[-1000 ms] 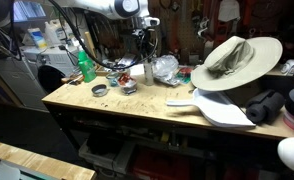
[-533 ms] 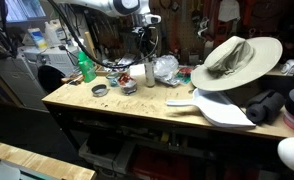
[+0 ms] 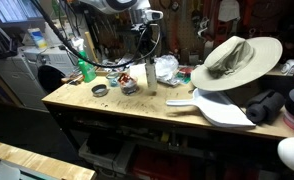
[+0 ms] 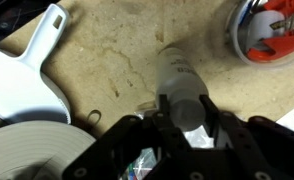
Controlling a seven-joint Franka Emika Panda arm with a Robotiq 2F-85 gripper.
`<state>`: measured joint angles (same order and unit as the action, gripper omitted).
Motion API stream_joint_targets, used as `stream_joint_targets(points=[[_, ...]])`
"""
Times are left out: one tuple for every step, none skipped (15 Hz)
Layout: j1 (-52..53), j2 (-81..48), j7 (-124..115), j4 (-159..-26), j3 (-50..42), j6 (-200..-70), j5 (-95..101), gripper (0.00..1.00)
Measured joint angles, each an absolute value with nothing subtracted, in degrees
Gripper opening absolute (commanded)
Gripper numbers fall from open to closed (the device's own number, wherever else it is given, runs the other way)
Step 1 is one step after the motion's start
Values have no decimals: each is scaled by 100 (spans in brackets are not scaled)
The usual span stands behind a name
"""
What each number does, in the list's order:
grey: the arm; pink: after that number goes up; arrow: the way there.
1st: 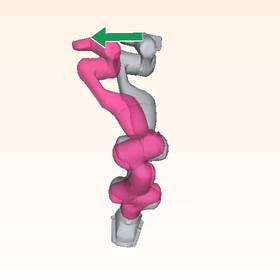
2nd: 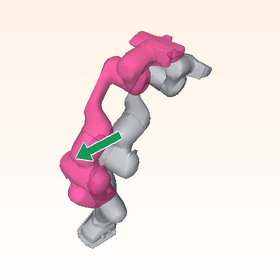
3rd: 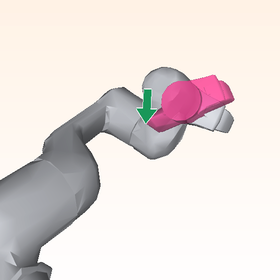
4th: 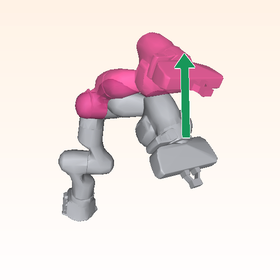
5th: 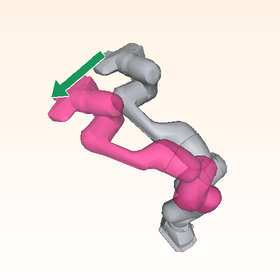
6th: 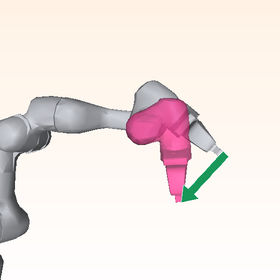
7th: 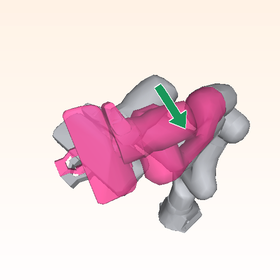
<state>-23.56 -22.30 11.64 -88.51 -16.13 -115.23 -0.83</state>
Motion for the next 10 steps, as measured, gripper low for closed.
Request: stream_joint_targets(points=[[-2367, -2050, 1281, -9093, -1637, -11645, -47, 10], [-2376, -1858, 1385, -9335, -1656, -11760, -6, 10], [-2377, -1654, 1480, -9586, -1679, -11872, 33, 10], [-2377, -1445, 1561, -9827, -1700, -11954, 92, 10], [-2375, -1224, 1643, -10062, -1719, -11998, 156, 10], [-2373, -1007, 1727, -10286, -1732, -12007, 226, 10], [-2369, -789, 1799, -10505, -1739, -12008, 315, 10], [-2359, -577, 1839, -10729, -1740, -12006, 419, 10], [-2338, -367, 1851, -10954, -1740, -12001, 530, 10], [-2307, -181, 1853, -11164, -1739, -11996, 641, 10]])
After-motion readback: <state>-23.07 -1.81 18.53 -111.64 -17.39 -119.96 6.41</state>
